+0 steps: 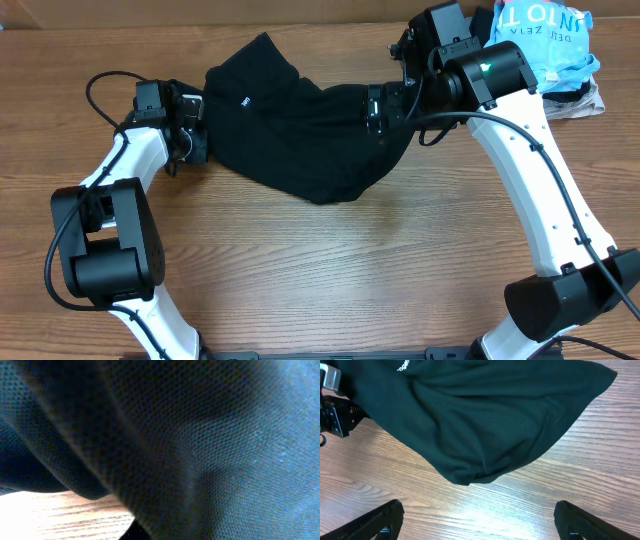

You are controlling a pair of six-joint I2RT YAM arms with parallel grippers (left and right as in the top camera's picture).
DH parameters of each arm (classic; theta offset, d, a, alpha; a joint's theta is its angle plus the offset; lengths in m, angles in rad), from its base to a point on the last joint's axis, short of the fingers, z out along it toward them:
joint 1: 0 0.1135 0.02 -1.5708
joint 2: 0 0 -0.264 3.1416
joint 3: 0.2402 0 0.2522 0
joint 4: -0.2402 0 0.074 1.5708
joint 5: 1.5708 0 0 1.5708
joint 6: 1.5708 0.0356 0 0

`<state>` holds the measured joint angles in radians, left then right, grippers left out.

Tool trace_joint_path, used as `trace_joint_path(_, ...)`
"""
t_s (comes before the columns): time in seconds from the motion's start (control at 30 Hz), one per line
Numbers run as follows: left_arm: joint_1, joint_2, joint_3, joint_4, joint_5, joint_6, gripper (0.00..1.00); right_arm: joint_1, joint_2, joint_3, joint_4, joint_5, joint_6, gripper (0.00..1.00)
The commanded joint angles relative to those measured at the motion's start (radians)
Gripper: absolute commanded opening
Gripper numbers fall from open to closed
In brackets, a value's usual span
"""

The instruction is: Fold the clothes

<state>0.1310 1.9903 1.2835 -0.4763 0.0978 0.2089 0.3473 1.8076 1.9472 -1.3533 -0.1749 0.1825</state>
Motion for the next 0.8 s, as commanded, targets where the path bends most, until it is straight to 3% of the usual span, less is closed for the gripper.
trace_joint_path(0.0,-0.007,0.003,0.023,-0.054,0.011,0.0,0.04,-0.002,0.002,-0.003,0.007,0.01,0.001,1.0)
trace_joint_path(0.1,-0.007,-0.014,0.121,-0.24,0.006,-0.05,0.04,-0.002,0.002,-0.004,0.006,0.01,0.001,1.0)
trace_joint_path(0.23,-0.006,-0.029,0.399,-0.653,-0.07,-0.202,0.04,-0.002,0.002,-0.004,0.0,0.01,0.001,1.0)
trace_joint_path(0.4,-0.009,-0.029,0.718,-0.972,-0.072,-0.213,0.04,-0.002,0.002,-0.003,-0.014,0.011,0.001,1.0)
trace_joint_path(0.5,-0.009,-0.029,0.808,-1.004,-0.08,-0.212,0.04,-0.002,0.002,-0.004,-0.014,0.01,0.001,1.0)
trace_joint_path(0.77,-0.009,-0.013,0.809,-0.784,-0.082,-0.204,0.04,-0.002,0.002,-0.004,-0.021,0.01,0.001,1.0)
